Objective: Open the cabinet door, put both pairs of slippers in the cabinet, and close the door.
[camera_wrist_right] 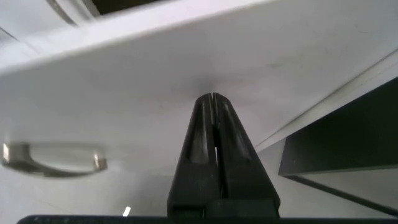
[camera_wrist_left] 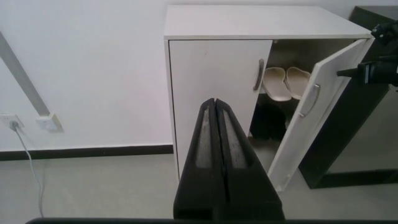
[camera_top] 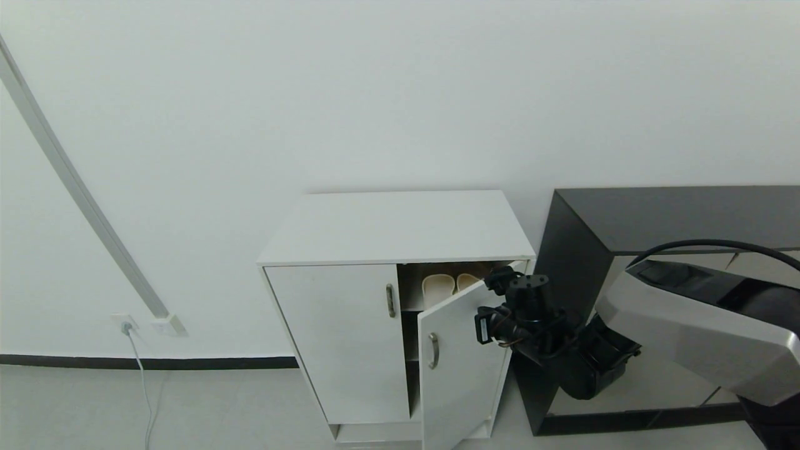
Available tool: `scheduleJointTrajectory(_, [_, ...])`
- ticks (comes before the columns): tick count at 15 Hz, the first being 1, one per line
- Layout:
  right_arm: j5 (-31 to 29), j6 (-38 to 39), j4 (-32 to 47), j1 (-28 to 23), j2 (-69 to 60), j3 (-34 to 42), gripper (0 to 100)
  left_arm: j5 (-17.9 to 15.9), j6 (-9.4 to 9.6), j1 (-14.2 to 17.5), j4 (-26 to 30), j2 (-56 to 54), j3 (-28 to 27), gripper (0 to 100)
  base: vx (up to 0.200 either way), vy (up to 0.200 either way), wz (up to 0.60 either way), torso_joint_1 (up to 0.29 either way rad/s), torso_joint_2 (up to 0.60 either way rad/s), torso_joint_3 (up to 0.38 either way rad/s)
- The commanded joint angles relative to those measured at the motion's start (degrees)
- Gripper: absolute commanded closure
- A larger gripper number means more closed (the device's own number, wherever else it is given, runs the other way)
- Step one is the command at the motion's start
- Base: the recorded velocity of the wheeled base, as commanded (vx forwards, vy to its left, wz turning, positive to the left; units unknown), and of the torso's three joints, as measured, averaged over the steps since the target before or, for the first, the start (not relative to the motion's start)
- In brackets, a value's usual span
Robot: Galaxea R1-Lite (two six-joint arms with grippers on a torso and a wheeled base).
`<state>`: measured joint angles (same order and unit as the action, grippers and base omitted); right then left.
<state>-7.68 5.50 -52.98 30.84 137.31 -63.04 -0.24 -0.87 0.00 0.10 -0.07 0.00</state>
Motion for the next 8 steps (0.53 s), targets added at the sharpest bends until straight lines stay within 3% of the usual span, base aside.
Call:
scheduleJointTrajectory(1, [-0.1, 0.0, 0.1, -0.3, 1.6, -2.3, 100, 0.1, -0.01, 0.0, 0.0, 0.1, 0.0, 100, 0.000, 0.000, 0.00, 0.000, 0.00, 0.000])
scheduleJointTrajectory(8, [-0.1, -0.2, 0.5, -0.8, 3.1, -8.9, 100, 0.0, 0.07, 0.0, 0.0, 0.1, 0.0, 100, 0.000, 0.000, 0.00, 0.000, 0.00, 0.000])
